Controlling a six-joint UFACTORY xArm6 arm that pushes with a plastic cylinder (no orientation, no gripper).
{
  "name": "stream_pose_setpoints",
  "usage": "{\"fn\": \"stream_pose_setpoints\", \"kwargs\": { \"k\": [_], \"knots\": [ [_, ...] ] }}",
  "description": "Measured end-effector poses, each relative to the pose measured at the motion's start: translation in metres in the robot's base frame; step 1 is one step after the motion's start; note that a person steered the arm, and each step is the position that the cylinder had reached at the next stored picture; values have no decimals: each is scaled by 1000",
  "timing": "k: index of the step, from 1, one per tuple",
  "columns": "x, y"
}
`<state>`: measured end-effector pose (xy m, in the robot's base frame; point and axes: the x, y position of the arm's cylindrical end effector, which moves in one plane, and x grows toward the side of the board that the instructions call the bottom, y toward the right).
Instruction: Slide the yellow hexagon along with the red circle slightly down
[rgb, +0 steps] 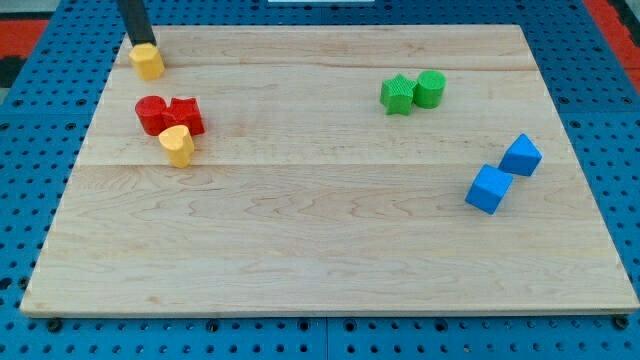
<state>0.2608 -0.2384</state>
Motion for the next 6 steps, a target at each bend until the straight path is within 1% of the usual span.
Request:
{"fn": "stream_pose_setpoints", "kwargs": {
  "k": [1,2,4,5,6],
  "knots": [
    [28,8],
    [-17,25],
    [50,21],
    [75,35],
    [76,33]
  ]
}}
